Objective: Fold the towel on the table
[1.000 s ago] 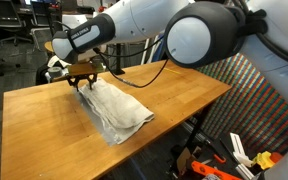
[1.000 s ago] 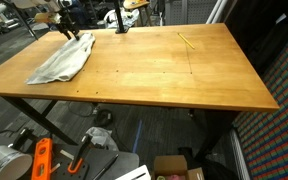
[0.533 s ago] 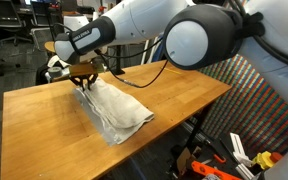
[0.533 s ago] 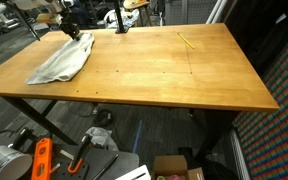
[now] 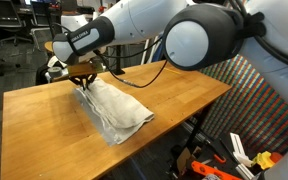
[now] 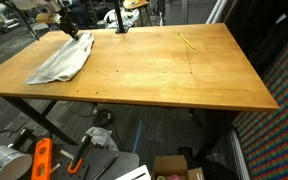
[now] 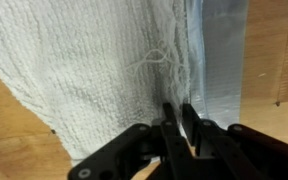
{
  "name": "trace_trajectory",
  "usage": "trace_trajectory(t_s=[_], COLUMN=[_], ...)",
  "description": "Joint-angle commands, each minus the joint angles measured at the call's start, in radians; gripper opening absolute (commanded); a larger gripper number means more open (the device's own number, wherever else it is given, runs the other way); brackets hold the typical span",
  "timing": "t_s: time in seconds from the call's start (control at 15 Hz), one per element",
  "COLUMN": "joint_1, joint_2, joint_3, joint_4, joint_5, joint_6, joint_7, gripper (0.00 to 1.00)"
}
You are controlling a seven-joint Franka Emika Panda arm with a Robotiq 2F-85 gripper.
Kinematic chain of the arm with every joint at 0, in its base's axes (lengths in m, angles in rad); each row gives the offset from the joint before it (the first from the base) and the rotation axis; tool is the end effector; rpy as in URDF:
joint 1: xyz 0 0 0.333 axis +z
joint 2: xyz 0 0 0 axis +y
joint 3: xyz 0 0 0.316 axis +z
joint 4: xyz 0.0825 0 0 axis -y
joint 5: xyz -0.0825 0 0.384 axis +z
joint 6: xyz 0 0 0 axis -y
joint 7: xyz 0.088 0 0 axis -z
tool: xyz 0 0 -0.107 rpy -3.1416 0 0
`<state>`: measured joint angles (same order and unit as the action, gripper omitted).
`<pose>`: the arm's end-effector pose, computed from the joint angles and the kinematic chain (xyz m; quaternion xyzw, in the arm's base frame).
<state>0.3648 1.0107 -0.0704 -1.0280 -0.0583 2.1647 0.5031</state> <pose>0.7529 0.2472 0.2376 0.9940 -0.0709 0.0798 0.0248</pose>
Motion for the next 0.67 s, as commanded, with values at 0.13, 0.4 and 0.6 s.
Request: trace_trajectory(t_s=[0.13, 0.4, 0.6], joint_1=[0.07, 0.098, 0.106], joint_2=[-0.056, -0.053, -0.044], joint_3=[-0.041, -0.046, -0.045], joint_4=[-0.042, -0.035, -0.029], joint_5=[-0.053, -0.07, -0.068], joint_6=[0.016, 0.015, 0.016], joint_7=[0.078, 0.106, 0.122], gripper=[0.15, 0.15, 0.41])
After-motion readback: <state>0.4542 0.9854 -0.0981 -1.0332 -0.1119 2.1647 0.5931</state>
